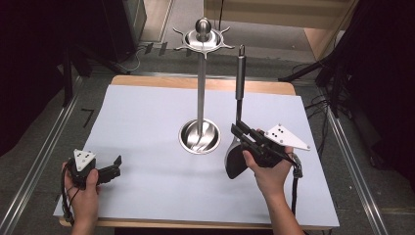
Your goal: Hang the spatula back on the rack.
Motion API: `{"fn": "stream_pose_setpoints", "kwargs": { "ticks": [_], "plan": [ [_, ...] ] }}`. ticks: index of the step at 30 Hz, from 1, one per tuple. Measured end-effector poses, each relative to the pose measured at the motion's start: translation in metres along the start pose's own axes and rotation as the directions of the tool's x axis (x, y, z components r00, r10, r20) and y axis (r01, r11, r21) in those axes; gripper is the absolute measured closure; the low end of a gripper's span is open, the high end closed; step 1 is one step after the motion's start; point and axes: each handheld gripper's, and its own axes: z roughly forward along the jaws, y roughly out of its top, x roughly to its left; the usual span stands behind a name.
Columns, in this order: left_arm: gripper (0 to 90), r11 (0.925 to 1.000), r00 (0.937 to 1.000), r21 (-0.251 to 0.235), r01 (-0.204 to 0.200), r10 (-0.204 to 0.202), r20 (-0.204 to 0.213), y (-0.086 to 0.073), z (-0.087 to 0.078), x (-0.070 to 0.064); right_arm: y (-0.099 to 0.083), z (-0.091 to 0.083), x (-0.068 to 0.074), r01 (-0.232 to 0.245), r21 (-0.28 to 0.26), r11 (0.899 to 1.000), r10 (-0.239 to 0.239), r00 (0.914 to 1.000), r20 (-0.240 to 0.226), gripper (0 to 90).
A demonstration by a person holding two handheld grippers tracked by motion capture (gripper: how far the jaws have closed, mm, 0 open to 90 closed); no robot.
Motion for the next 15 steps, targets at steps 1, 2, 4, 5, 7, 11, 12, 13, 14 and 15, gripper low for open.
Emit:
{"fn": "stream_pose_setpoints", "kwargs": {
  "ticks": [1,2,4,5,7,11,12,13,14,15],
  "plan": [
    [0.4,1.0000,1.0000,0.000,0.000,0.000,0.000,0.0000,0.0000,0.0000,0.0008,-0.0003,0.0011,0.002,-0.003,1.000,-0.002,1.0000,-0.002,76.5],
    [0.4,1.0000,1.0000,0.000,0.000,0.000,0.000,0.0000,0.0000,0.0000,0.0008,-0.0003,0.0011,0.002,-0.003,1.000,-0.002,1.0000,-0.002,76.5],
    [0.4,1.0000,1.0000,0.000,0.001,-0.001,0.000,0.0000,-0.0001,-0.0001,0.0022,-0.0005,0.0023,0.006,-0.003,1.000,-0.006,1.0000,-0.006,76.5],
    [0.4,1.0000,1.0000,0.000,0.000,0.000,0.000,0.0000,0.0000,-0.0001,0.0026,-0.0004,0.0027,0.008,-0.006,1.000,-0.009,0.9999,-0.006,76.5],
    [0.4,1.0000,1.0000,0.000,0.001,-0.001,0.000,0.0000,-0.0001,0.0000,0.0030,-0.0002,0.0031,0.005,-0.006,1.000,-0.005,0.9999,-0.009,76.5],
    [0.4,1.0000,1.0000,0.000,-0.003,0.003,0.001,-0.0001,-0.0002,0.0001,0.0036,-0.0001,0.0043,0.010,-0.007,1.000,-0.010,0.9998,-0.016,76.5],
    [0.4,1.0000,1.0000,-0.001,-0.002,0.002,0.001,-0.0001,-0.0002,0.0000,0.0038,-0.0001,0.0049,0.010,-0.008,1.000,-0.010,0.9998,-0.015,76.5],
    [0.4,1.0000,1.0000,0.000,-0.001,0.001,0.002,-0.0001,-0.0002,0.0001,0.0039,-0.0001,0.0053,0.012,-0.010,1.000,-0.012,0.9998,-0.015,76.5],
    [0.4,1.0000,1.0000,0.002,-0.001,0.001,0.000,0.0000,-0.0003,0.0001,0.0039,0.0003,0.0057,0.010,-0.011,1.000,-0.010,0.9998,-0.017,76.5],
    [0.4,1.0000,1.0000,0.000,-0.001,0.001,0.001,-0.0001,-0.0003,0.0002,0.0038,0.0007,0.0058,0.009,-0.011,1.000,-0.009,0.9998,-0.016,76.5]
  ]
}}
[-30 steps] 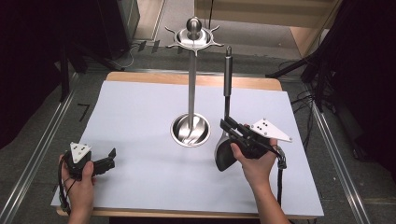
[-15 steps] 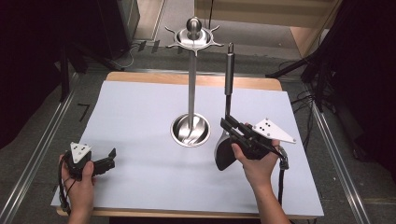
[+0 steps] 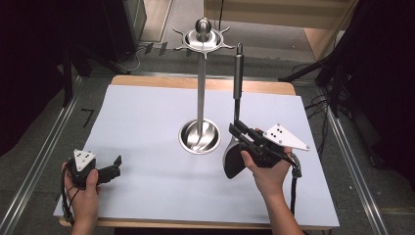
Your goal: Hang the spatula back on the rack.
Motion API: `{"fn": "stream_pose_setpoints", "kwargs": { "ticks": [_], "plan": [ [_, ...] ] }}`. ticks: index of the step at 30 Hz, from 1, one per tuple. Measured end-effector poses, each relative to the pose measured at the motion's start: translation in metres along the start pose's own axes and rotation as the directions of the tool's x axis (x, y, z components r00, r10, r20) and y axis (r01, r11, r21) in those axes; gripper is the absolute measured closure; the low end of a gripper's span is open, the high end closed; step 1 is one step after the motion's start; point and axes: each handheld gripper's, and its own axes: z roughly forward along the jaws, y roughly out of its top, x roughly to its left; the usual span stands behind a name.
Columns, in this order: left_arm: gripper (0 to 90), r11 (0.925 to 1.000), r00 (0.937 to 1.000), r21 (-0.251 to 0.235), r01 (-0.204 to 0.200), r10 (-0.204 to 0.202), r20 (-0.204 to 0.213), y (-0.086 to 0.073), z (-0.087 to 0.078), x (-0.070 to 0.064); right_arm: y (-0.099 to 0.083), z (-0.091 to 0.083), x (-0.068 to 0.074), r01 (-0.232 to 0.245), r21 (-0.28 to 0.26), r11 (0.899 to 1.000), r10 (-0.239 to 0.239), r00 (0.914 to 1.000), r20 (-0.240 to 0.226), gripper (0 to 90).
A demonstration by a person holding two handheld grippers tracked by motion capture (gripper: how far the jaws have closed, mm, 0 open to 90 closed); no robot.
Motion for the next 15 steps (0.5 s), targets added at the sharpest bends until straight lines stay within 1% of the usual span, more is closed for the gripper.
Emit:
{"fn": "stream_pose_setpoints", "kwargs": {
  "ticks": [8,11,15],
  "plan": [
    [0.4,1.0000,1.0000,-0.003,0.001,-0.001,0.002,-0.0002,-0.0006,0.0001,0.0003,0.0040,0.0019,-0.003,0.004,1.000,0.003,0.9999,-0.010,76.5],
    [0.4,1.0000,1.0000,-0.002,-0.003,0.003,0.002,-0.0002,-0.0012,0.0003,0.0009,0.0051,0.0020,0.005,0.004,1.000,-0.005,0.9999,-0.014,76.5],
    [0.4,1.0000,1.0000,-0.006,-0.002,0.002,0.004,-0.0003,-0.0016,0.0003,0.0011,0.0066,0.0028,0.005,0.008,1.000,-0.005,0.9998,-0.017,76.5]
  ]
}}
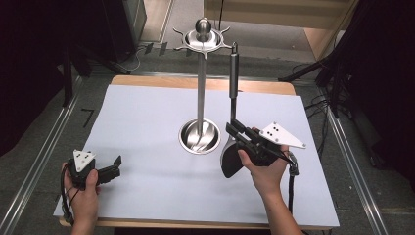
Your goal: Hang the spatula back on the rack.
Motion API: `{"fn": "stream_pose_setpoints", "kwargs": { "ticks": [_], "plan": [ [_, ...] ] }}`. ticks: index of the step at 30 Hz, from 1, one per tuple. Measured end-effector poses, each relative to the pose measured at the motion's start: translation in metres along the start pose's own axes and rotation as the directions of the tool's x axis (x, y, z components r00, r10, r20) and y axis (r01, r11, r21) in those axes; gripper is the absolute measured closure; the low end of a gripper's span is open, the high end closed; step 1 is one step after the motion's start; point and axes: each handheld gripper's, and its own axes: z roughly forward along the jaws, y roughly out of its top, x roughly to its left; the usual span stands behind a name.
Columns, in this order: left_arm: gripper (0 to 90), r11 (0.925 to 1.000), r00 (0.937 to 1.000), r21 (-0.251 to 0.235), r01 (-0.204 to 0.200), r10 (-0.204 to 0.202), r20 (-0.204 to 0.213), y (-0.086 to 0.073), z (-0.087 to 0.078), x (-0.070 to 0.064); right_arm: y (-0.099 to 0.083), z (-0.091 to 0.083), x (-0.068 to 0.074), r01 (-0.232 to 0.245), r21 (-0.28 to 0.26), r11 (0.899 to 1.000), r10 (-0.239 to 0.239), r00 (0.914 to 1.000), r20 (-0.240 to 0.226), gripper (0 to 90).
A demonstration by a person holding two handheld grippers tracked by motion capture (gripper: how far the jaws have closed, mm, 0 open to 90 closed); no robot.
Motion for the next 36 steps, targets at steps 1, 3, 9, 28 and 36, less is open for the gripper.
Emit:
{"fn": "stream_pose_setpoints", "kwargs": {
  "ticks": [1,3,9,28,36],
  "plan": [
    [0.4,1.0000,1.0000,-0.004,0.002,-0.002,0.001,-0.0001,0.0002,-0.0001,-0.0002,0.0004,0.0003,-0.001,0.002,1.000,0.001,1.0000,0.001,76.5],
    [0.4,1.0000,1.0000,-0.005,0.003,-0.003,0.001,-0.0002,0.0001,0.0000,-0.0013,0.0019,0.0004,0.001,0.006,1.000,-0.001,1.0000,0.000,76.5],
    [0.4,1.0000,1.0000,-0.004,0.002,-0.002,0.002,-0.0001,0.0001,0.0001,-0.0025,0.0029,0.0017,0.008,0.011,1.000,-0.008,1.0000,0.000,76.5],
    [0.4,1.0000,1.0000,-0.004,0.002,-0.002,0.004,-0.0001,0.0003,0.0003,-0.0057,0.0024,0.0000,0.003,0.012,1.000,-0.003,1.0000,0.004,76.5],
    [0.4,1.0000,1.0000,-0.005,0.003,-0.003,0.004,-0.0001,0.0003,0.0002,-0.0067,0.0027,0.0002,0.003,0.013,1.000,-0.003,1.0000,0.002,76.5]
  ]
}}
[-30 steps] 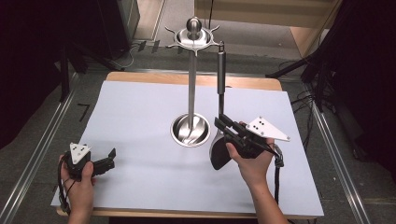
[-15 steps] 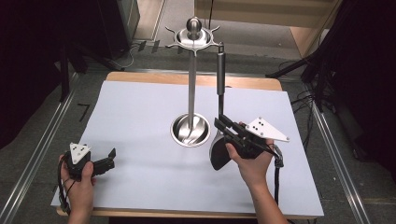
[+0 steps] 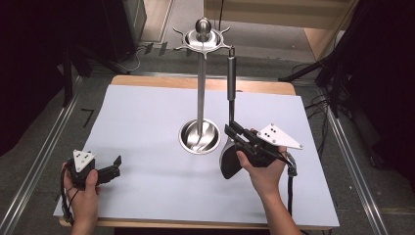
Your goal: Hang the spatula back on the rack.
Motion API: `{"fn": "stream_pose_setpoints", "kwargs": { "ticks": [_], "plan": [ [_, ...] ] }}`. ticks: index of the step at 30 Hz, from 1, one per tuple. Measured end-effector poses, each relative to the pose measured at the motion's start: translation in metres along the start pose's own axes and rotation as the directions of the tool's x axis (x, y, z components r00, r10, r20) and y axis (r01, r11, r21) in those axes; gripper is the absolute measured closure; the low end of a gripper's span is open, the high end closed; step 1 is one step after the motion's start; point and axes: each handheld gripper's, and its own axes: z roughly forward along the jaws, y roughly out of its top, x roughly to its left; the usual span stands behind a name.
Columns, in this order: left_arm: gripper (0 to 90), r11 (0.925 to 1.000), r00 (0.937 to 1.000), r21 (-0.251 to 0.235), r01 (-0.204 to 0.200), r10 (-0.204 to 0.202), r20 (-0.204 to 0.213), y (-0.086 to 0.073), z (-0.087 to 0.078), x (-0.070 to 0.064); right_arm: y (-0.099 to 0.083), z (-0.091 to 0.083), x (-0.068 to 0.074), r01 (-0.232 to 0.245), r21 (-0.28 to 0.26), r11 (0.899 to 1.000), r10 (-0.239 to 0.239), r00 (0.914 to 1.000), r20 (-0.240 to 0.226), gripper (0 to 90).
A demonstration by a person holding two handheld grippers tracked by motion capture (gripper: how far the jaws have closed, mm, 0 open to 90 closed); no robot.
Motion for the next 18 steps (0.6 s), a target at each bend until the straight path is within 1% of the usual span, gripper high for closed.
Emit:
{"fn": "stream_pose_setpoints", "kwargs": {
  "ticks": [3,9,13,15,18],
  "plan": [
    [0.4,1.0000,1.0000,0.001,0.000,0.000,0.000,0.000,0.000,0.000,-0.001,0.001,-0.001,0.000,0.001,1.000,0.000,1.0000,0.006,76.5],
    [0.4,1.0000,1.0000,0.001,0.000,0.000,-0.002,0.000,0.000,0.000,-0.001,0.003,-0.002,0.002,-0.001,1.000,-0.002,1.0000,0.003,76.5],
    [0.4,1.0000,1.0000,0.001,-0.001,0.001,-0.003,0.000,0.000,0.000,-0.002,0.006,-0.002,0.011,-0.003,1.000,-0.011,0.9999,0.011,76.4],
    [0.4,1.0000,1.0000,-0.001,0.000,0.000,-0.004,0.000,0.000,0.000,-0.004,0.009,-0.003,0.026,-0.009,1.000,-0.026,0.9994,0.023,76.4],
    [0.4,1.0000,1.0000,-0.004,0.000,0.000,-0.005,0.000,0.000,0.000,-0.004,0.011,-0.004,0.032,-0.012,0.999,-0.032,0.9992,0.025,76.4]
  ]
}}
